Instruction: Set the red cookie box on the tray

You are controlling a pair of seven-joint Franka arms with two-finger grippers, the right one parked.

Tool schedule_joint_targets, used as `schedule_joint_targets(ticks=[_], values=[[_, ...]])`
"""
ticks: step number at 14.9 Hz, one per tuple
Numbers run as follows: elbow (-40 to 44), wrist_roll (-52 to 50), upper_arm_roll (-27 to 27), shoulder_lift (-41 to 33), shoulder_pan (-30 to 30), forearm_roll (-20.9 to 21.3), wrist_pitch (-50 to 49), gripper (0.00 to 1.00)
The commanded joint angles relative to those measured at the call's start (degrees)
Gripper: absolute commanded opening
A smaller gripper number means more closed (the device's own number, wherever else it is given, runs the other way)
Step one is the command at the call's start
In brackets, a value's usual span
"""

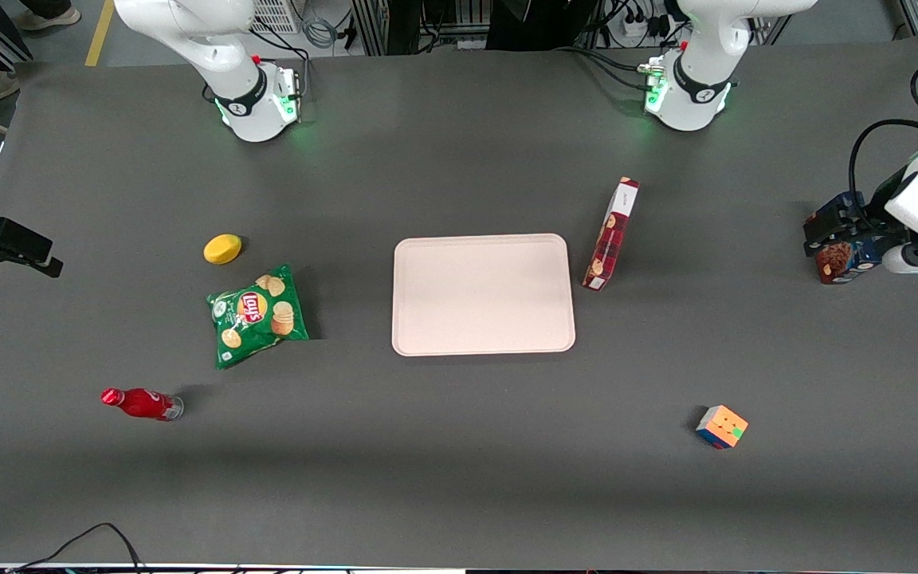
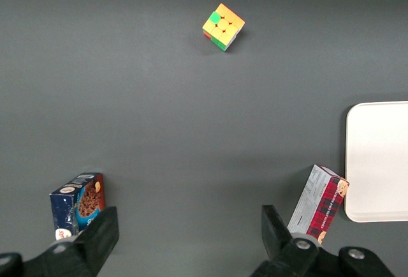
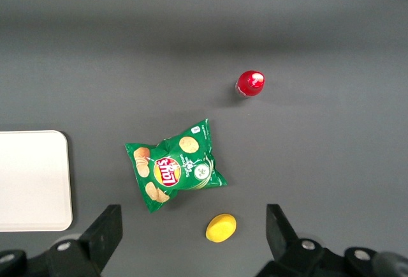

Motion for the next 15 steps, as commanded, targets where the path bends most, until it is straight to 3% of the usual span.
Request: schedule_joint_targets(ticks=[1,15], values=[[1.07,0.64,0.74,0.25,-0.77,0.57,-0.76,1.0],[1.25,0.99,0.74,0.16,-0.77,0.57,-2.16,1.0]])
